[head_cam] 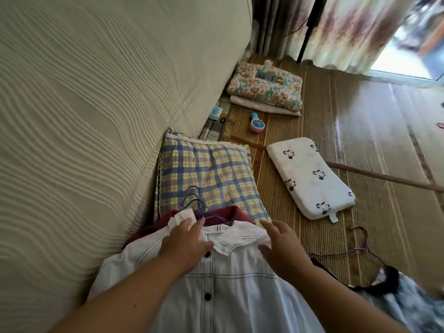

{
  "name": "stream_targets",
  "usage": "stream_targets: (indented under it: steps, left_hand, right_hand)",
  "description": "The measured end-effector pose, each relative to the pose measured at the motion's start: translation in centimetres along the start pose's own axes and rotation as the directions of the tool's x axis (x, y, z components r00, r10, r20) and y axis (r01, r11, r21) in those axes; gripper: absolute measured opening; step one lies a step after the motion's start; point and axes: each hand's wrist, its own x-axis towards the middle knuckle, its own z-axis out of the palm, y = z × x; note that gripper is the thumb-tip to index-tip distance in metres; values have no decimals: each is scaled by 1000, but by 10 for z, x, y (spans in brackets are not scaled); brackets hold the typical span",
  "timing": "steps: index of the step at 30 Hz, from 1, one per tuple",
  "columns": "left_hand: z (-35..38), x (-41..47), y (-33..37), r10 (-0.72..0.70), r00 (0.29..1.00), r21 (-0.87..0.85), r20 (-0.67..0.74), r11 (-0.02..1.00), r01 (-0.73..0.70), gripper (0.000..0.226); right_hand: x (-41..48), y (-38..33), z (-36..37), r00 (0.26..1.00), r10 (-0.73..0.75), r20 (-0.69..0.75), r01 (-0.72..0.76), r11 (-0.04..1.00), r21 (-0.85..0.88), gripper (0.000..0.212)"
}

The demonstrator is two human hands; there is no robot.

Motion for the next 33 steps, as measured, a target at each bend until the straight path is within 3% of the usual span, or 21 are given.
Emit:
stream_targets:
  steps: [5,13,18,24,33]
  left_hand:
    - [-4,-37,100,299,951,9,75,954,-300,64]
    - [49,-146,288,645,740,179,188,719,-672,65]
    - [105,-245,417,759,611,223,225,571,-790,63]
    - [190,-383,567,859,443,184,257,406,-895,60]
    - [293,-513,712,891,294,69,346,288,-955,58]
  right_hand:
    - [-70,42,-47,999,38,12,-38,999,20,64]
    - [-243,179,-109,948,266,-174,-265,964,31,61]
    - [-395,285,-141,858,427,-287,-427,902,68,58]
    - [-586,407,-145,720,644,-259,-615,765,191,62]
    - [-755,521,-194,534,782,-321,-701,622,349,57]
